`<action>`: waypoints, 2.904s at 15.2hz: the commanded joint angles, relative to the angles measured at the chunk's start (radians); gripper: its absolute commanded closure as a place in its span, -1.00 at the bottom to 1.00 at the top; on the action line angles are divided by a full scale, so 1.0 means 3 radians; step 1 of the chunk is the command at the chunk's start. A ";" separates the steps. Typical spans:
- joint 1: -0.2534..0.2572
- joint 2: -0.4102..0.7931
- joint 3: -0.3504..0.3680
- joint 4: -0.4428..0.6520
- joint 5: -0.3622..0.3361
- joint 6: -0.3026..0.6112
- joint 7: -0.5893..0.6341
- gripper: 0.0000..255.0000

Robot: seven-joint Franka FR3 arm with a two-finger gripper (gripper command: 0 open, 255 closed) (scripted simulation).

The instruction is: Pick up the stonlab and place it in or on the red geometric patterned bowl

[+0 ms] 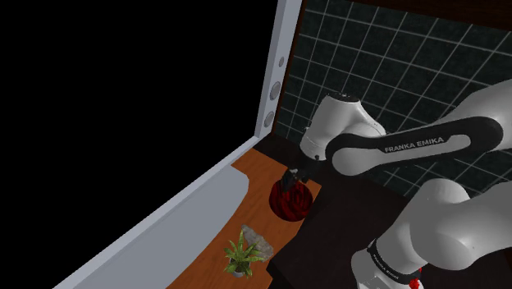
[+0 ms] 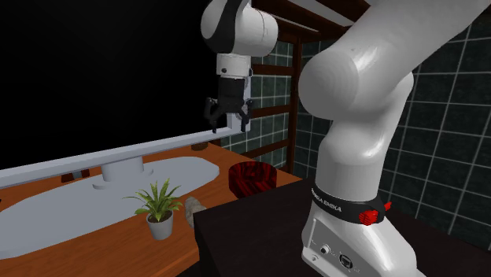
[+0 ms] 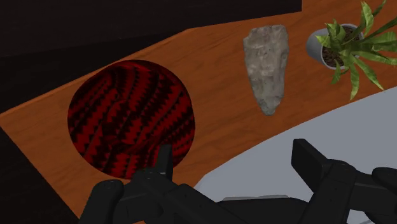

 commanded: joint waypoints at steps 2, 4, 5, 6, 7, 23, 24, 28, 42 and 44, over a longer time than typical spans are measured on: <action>0.0088 0.0389 0.0100 -0.0107 0.0118 0.0535 0.0067 -1.00; 0.0145 0.0696 0.0169 -0.0123 0.0188 0.0879 0.0115 -1.00; 0.0171 0.0860 0.0203 -0.0120 0.0219 0.1052 0.0139 -1.00; 0.0194 0.1030 0.0236 -0.0111 0.0246 0.1224 0.0165 -1.00; 0.0214 0.1206 0.0271 -0.0094 0.0267 0.1395 0.0192 -1.00; 0.0859 0.3355 -0.0094 0.0535 -0.0264 0.3029 0.0905 -1.00; 0.0871 0.3424 -0.0105 0.0566 -0.0263 0.3068 0.0902 -1.00; 0.0878 0.3463 -0.0111 0.0584 -0.0262 0.3089 0.0900 -1.00; 0.0877 0.3463 -0.0111 0.0584 -0.0262 0.3089 0.0900 1.00; 0.0863 0.3329 -0.0093 0.0537 -0.0260 0.3001 0.0908 1.00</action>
